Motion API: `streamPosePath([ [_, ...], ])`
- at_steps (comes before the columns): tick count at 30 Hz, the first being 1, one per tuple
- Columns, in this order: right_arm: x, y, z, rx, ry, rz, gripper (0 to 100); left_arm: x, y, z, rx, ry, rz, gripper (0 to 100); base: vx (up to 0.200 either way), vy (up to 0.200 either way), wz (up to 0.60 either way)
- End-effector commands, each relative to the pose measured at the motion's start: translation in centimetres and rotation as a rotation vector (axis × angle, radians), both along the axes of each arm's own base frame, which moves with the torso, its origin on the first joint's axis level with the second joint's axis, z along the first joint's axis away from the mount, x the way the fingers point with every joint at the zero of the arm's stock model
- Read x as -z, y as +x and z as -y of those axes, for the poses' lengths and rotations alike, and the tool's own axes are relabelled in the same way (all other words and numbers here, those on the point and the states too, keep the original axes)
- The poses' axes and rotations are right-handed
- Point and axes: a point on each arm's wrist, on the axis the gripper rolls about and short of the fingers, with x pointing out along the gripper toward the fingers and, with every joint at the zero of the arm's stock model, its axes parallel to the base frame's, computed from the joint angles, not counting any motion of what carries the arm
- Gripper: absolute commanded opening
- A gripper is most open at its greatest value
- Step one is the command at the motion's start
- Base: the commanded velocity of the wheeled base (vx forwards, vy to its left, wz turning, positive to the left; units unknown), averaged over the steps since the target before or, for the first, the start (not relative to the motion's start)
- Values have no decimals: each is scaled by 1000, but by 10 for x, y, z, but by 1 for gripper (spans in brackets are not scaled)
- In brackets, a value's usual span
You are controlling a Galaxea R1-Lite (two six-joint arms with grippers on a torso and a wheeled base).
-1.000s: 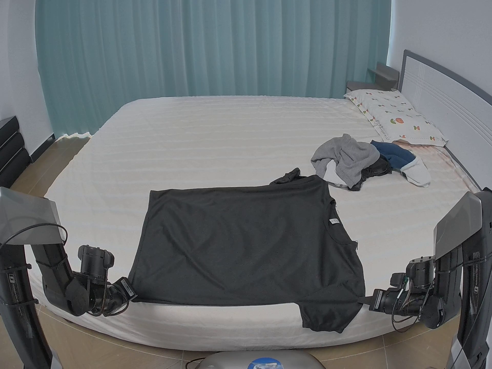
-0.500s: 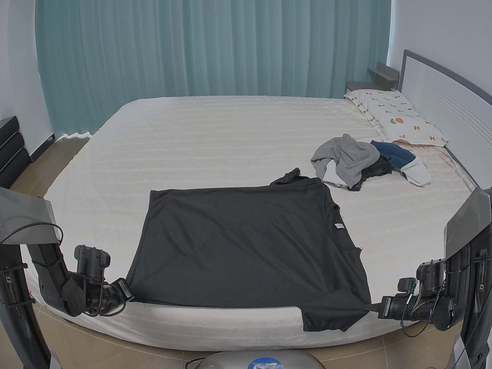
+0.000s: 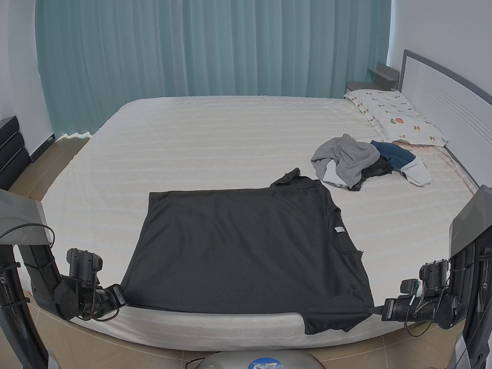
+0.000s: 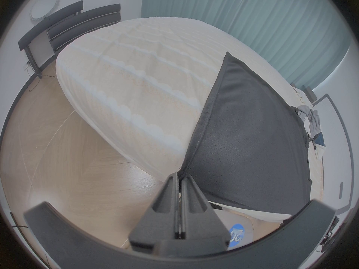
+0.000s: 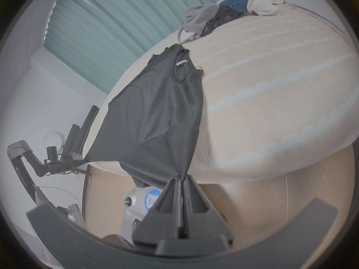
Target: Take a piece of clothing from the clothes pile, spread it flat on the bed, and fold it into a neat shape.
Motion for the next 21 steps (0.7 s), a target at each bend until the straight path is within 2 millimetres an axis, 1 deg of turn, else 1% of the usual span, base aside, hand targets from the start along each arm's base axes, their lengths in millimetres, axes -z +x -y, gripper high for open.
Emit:
streamPosePath([
  [1,-10,-6,0,-17,-14,7,0,0,-2,0,1,5,-7,0,0,0,0],
  [5,-16,-12,2,-31,-29,-17,0,1,-12,0,49,35,-36,0,0,0,0],
  [11,-19,-19,3,-66,-59,-47,0,3,-23,0,103,68,-75,0,0,0,0],
  [14,-23,-21,4,-65,-61,-54,0,3,-28,0,124,79,-91,0,0,0,0],
  [18,-28,-25,4,-80,-71,-55,0,-1,-31,0,129,80,-81,0,0,0,0],
  [21,-28,-29,4,-102,-85,-71,0,-3,-33,0,137,85,-81,0,0,0,0],
])
